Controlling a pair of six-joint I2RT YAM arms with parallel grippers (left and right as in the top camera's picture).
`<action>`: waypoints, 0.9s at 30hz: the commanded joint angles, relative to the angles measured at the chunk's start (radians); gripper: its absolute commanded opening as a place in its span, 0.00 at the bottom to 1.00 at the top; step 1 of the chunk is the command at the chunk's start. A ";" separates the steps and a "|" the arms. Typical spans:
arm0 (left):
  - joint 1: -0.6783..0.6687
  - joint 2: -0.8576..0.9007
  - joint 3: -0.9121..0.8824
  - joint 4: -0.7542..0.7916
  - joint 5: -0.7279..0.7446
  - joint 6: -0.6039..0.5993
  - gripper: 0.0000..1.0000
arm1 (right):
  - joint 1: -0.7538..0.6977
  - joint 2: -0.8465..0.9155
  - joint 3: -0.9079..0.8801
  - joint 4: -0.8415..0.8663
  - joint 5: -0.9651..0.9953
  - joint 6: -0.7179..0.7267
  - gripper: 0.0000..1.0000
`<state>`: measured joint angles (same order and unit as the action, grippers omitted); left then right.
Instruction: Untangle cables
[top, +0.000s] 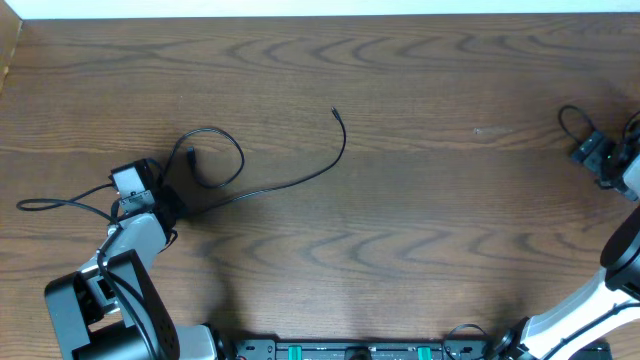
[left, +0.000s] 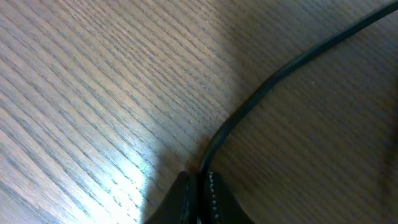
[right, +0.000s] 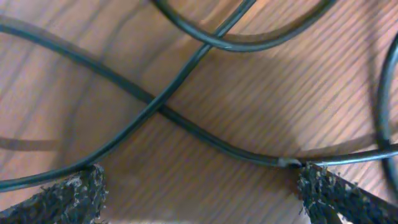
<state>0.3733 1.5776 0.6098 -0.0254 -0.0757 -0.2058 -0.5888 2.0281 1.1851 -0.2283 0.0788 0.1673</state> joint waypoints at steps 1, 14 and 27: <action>-0.010 0.069 -0.065 -0.044 0.140 -0.002 0.08 | -0.041 0.165 -0.082 -0.026 0.019 -0.015 0.99; -0.010 0.069 -0.066 -0.045 0.140 -0.002 0.08 | -0.229 0.189 -0.073 0.078 -0.016 -0.015 0.99; -0.010 0.069 -0.066 -0.045 0.140 -0.002 0.08 | -0.331 0.188 -0.026 0.086 -0.451 -0.027 0.88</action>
<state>0.3733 1.5772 0.6098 -0.0254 -0.0734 -0.2058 -0.9405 2.0926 1.2327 -0.0734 -0.0994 0.1207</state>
